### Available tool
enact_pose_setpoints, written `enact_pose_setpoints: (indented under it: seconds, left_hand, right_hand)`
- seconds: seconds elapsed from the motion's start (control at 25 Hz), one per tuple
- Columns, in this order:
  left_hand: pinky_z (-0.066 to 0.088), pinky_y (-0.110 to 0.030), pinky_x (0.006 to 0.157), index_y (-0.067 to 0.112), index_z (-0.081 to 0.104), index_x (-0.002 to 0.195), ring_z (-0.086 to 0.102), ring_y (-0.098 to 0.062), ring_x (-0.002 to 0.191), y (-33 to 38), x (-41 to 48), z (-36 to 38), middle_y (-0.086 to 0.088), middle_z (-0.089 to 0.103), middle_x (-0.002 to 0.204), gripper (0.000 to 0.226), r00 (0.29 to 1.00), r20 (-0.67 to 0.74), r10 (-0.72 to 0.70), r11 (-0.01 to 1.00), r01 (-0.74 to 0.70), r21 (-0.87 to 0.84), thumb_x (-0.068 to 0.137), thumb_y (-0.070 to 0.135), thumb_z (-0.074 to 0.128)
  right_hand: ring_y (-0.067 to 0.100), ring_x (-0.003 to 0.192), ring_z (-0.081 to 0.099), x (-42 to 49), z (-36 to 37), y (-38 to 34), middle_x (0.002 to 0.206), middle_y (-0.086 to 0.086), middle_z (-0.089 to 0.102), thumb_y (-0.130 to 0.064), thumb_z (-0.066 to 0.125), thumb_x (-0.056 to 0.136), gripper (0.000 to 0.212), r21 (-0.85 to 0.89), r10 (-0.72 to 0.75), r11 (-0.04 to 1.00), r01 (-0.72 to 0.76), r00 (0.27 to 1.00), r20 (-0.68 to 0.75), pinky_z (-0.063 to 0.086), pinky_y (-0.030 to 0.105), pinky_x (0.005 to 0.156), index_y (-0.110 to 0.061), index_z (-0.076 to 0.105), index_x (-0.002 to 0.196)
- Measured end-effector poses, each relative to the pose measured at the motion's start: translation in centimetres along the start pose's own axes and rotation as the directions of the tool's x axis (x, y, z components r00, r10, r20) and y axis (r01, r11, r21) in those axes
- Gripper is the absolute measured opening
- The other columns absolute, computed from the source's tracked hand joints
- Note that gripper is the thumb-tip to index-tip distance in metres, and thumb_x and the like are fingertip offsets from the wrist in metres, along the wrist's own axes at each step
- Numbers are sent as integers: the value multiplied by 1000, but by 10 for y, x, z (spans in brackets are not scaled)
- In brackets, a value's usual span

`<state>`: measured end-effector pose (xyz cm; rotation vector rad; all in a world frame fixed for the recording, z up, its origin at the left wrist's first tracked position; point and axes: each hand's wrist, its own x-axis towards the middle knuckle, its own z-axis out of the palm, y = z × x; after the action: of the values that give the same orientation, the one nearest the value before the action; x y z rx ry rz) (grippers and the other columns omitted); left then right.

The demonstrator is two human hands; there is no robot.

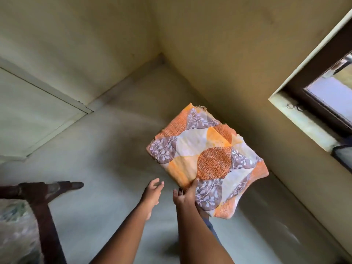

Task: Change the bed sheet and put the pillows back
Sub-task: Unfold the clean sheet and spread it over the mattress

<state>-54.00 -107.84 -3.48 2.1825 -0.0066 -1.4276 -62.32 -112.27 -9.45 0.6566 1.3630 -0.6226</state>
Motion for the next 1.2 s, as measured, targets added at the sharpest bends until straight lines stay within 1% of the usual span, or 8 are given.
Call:
enact_pose_setpoints:
  seconds: [0.2,0.32,0.44,0.6,0.8,1.0,1.12,1.2]
  left_hand:
    - [39,-30,95,16,41,137,49,-22,118,-4,7,2,-6,47,136,51,950,-103,293,914,-247,323,89,13,58]
    - [38,-30,100,22,38,138,44,-19,124,-6,-8,1,0,43,138,85,658,120,743,386,-568,727,64,8,77]
    - [33,-44,103,22,39,133,43,-20,123,15,-14,7,-1,51,133,106,479,410,776,3,-653,757,39,21,87]
    - [32,-31,97,20,58,120,66,-17,97,35,-33,17,2,67,110,97,451,461,764,-47,-674,737,27,21,86]
    - [52,-28,56,17,67,110,69,-30,73,21,-77,-14,-11,72,90,63,508,314,802,146,-677,721,49,5,77]
    - [49,-36,76,17,63,112,61,-36,98,-1,-137,-107,-16,69,102,34,624,241,743,275,-613,740,81,29,59]
    - [43,-30,78,15,64,101,60,-29,104,-23,-180,-168,-11,69,105,24,635,333,697,210,-625,752,82,29,63]
    - [40,-28,78,15,64,100,59,-25,105,-47,-204,-204,-8,68,105,22,666,367,649,152,-587,796,83,29,62]
  right_hand:
    - [9,54,43,-18,3,-11,71,-2,50,-35,75,74,35,-50,-153,988,145,956,-250,35,17,36,-18,45,79]
    - [19,60,57,-48,-10,-25,73,7,63,-26,78,71,39,-153,-252,959,239,965,-72,54,23,50,-2,57,94]
    - [31,76,67,-84,-12,-52,94,18,66,-20,78,70,49,-197,-284,934,298,954,99,59,43,62,1,55,107]
    - [12,26,48,-142,-20,-77,45,8,53,-15,58,91,16,-321,-207,909,264,957,202,38,16,29,-2,51,83]
    - [6,37,45,-190,-44,-69,40,-5,44,-23,56,92,21,-585,-281,643,494,863,419,32,18,44,-13,51,73]
    - [-7,65,57,-246,-90,-16,72,-18,63,-15,66,85,5,-423,-358,-367,828,294,886,42,8,61,-20,65,86]
    - [-1,98,51,-254,-108,41,107,-10,61,-26,74,75,37,-52,-102,-728,684,-32,994,39,15,87,-20,63,109]
    - [14,112,47,-247,-115,71,123,-3,55,-37,73,69,59,144,135,-838,525,-56,989,36,26,97,-21,55,123]
